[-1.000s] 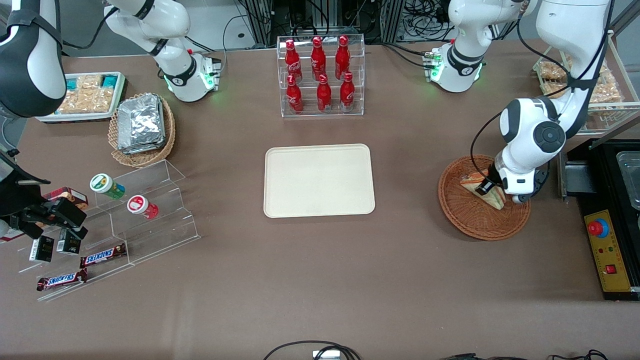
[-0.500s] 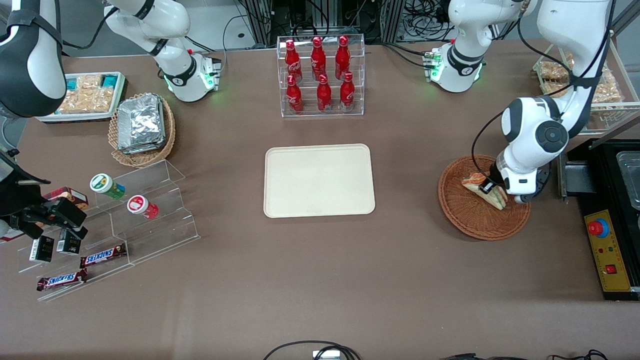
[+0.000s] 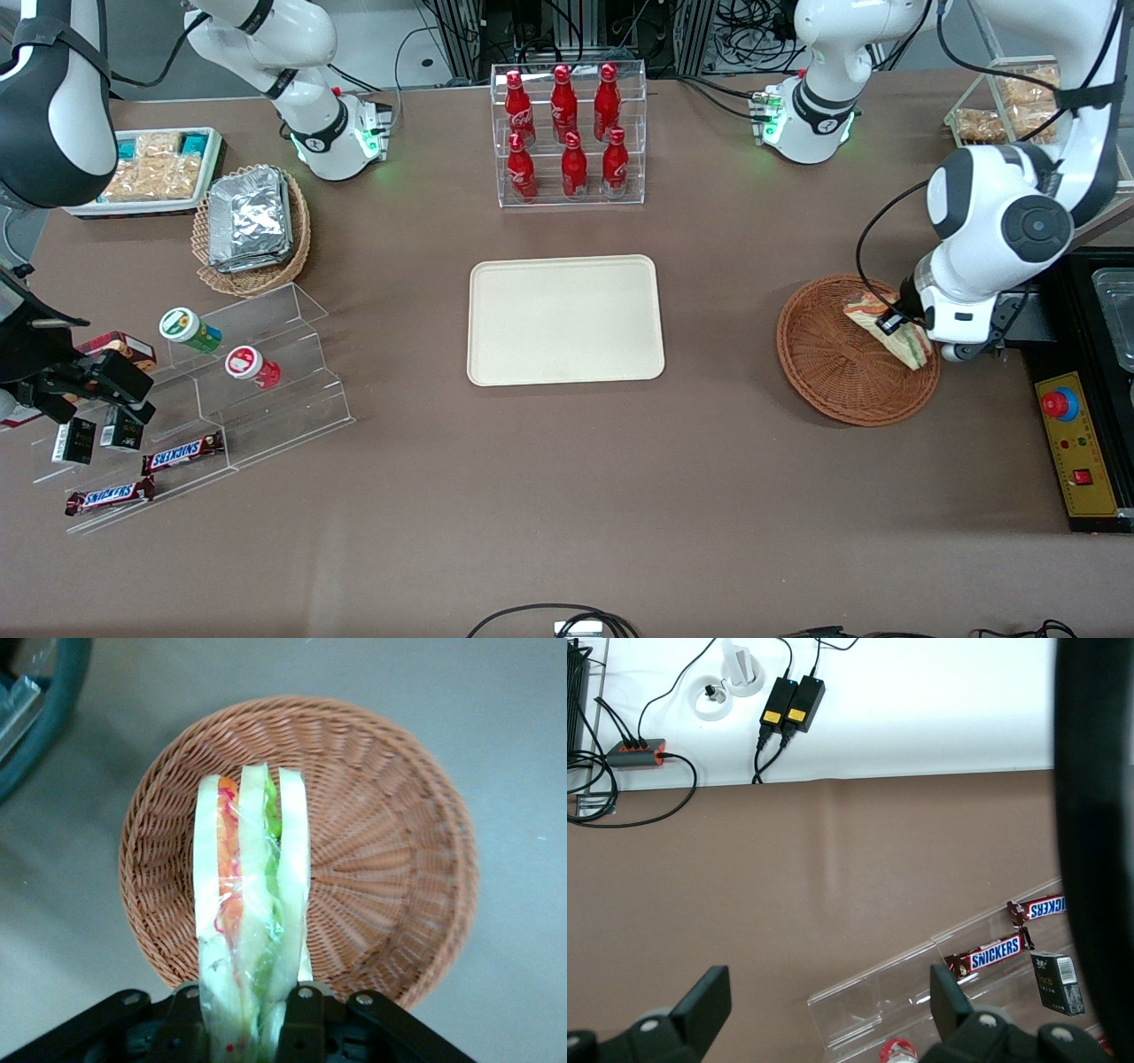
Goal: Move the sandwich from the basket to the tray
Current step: 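Lift the sandwich out of the basket with the left gripper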
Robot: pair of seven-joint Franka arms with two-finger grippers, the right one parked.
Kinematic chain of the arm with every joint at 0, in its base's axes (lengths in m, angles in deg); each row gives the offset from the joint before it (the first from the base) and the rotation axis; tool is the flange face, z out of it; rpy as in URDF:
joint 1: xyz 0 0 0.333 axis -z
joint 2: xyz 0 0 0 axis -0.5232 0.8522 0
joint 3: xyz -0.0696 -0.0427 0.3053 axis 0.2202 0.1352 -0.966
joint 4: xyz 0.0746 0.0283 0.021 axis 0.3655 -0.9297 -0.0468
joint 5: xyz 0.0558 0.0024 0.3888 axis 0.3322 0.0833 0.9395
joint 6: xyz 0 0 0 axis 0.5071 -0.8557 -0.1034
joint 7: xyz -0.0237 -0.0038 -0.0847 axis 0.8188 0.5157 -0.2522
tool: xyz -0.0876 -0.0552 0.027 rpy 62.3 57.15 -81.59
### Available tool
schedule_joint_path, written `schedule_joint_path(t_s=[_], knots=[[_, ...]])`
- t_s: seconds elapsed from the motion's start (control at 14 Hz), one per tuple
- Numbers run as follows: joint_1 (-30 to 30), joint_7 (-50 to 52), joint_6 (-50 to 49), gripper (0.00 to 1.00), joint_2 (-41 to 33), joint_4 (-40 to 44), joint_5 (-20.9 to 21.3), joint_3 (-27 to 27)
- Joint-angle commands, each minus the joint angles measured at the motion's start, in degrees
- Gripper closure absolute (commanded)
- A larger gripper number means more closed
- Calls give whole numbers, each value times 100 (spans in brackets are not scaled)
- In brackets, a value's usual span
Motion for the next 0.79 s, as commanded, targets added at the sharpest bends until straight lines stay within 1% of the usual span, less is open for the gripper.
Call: schedule_joint_path(t_s=[0.0,0.43,0.57,0.71], knots=[[50,-199,-303,100,29,417,8,329],[58,-235,-304,100,134,752,-45,1445],[58,-234,-295,100,274,875,-37,1849],[58,-217,-242,100,503,963,60,2236]])
